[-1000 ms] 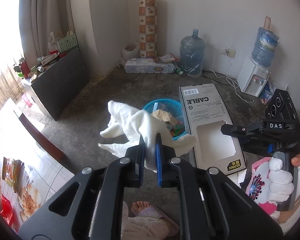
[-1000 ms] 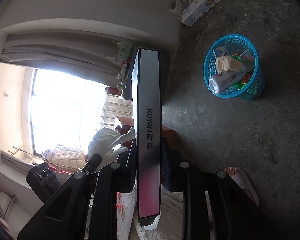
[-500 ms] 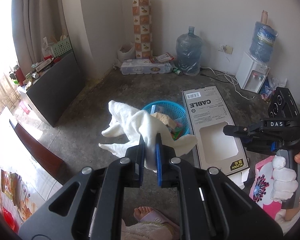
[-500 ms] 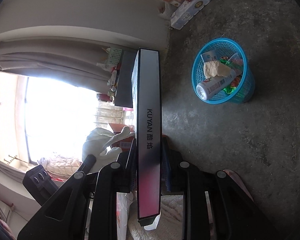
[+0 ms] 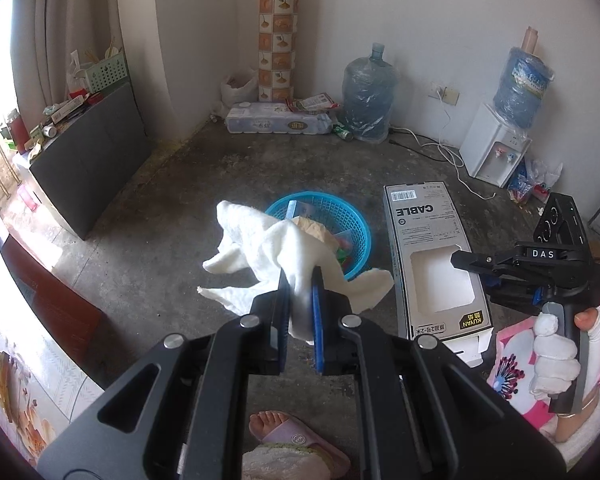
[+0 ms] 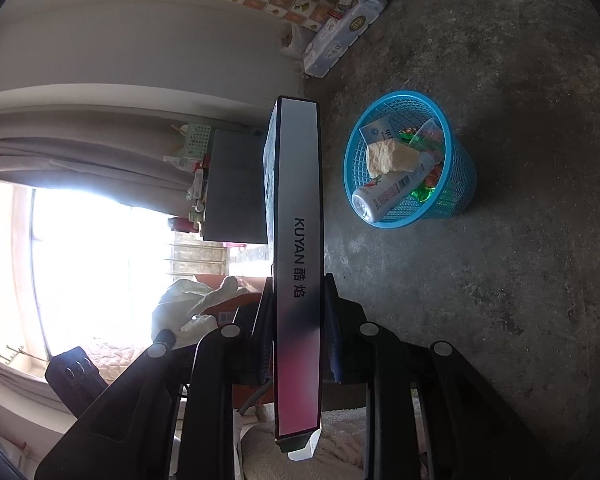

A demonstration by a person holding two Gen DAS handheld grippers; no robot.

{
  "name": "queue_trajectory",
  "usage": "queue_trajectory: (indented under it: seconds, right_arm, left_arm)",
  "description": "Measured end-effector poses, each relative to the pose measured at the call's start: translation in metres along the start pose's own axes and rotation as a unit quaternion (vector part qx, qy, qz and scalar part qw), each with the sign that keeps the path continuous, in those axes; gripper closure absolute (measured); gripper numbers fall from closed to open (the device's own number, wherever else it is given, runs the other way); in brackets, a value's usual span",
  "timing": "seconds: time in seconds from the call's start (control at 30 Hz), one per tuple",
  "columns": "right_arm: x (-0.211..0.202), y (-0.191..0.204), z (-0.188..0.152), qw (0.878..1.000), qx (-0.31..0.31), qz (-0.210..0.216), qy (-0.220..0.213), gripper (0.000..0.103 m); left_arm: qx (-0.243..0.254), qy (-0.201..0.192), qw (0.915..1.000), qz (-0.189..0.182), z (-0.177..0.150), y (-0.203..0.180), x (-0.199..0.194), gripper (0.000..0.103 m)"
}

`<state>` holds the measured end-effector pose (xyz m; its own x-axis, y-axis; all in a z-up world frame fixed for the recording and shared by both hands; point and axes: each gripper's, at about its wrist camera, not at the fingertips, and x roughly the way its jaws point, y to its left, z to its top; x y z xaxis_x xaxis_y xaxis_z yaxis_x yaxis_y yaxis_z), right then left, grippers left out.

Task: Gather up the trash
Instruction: 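Carry the white glove and CABLE box over to the wastebasket, then open both grippers to drop the glove and CABLE box into the wastebasket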

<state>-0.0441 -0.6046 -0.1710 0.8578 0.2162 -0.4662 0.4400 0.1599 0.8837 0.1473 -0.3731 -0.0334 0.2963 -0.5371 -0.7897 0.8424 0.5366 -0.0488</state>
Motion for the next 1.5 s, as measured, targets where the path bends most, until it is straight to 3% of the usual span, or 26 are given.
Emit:
queue_trajectory:
  seconds: [0.3, 0.4, 0.63, 0.8, 0.9, 1.17, 1.2, 1.23, 1.27, 1.3, 1.5]
  right_arm:
    - [0.009, -0.042, 0.018, 0.996, 0.088, 0.012, -0.027, 0.081]
    - [0.027, -0.053, 0.031, 0.993, 0.114, 0.015, -0.041, 0.08]
    - [0.085, -0.075, 0.076, 0.986, 0.149, -0.02, -0.073, 0.08]
    - [0.131, -0.095, 0.105, 0.984, 0.14, -0.076, -0.08, 0.078]
    - [0.155, -0.117, 0.112, 0.981, 0.143, -0.118, -0.056, 0.073]
    - [0.155, -0.128, 0.113, 0.985, 0.112, -0.116, -0.063, 0.061]
    - [0.155, -0.129, 0.114, 0.985, 0.112, -0.114, -0.065, 0.06]
    - [0.155, -0.129, 0.115, 0.985, 0.113, -0.11, -0.065, 0.059]
    - [0.155, -0.128, 0.116, 0.986, 0.115, -0.105, -0.065, 0.059]
    - [0.156, -0.129, 0.117, 0.986, 0.117, -0.101, -0.065, 0.059]
    - [0.168, -0.127, 0.119, 0.987, 0.125, -0.089, -0.05, 0.059]
  left_arm:
    - [-0.022, 0.038, 0.9985, -0.032, 0.022, 0.012, 0.041, 0.095]
    - [-0.023, 0.043, 0.998, -0.039, 0.033, 0.01, 0.059, 0.095]
    - [-0.023, 0.057, 0.9964, -0.057, 0.072, -0.001, 0.116, 0.095]
    - [-0.013, 0.062, 0.996, -0.063, 0.094, -0.015, 0.156, 0.095]
    - [-0.002, 0.069, 0.9958, -0.061, 0.101, -0.024, 0.181, 0.094]
    - [0.0, 0.111, 0.991, -0.075, 0.112, -0.051, 0.247, 0.094]
    - [-0.001, 0.112, 0.991, -0.073, 0.113, -0.054, 0.255, 0.091]
    - [-0.003, 0.116, 0.9905, -0.073, 0.115, -0.056, 0.263, 0.078]
    - [-0.008, 0.12, 0.9901, -0.072, 0.117, -0.058, 0.27, 0.059]
    - [-0.015, 0.117, 0.9909, -0.066, 0.118, -0.059, 0.275, 0.054]
    - [-0.04, 0.102, 0.9916, -0.068, 0.118, -0.05, 0.267, 0.054]
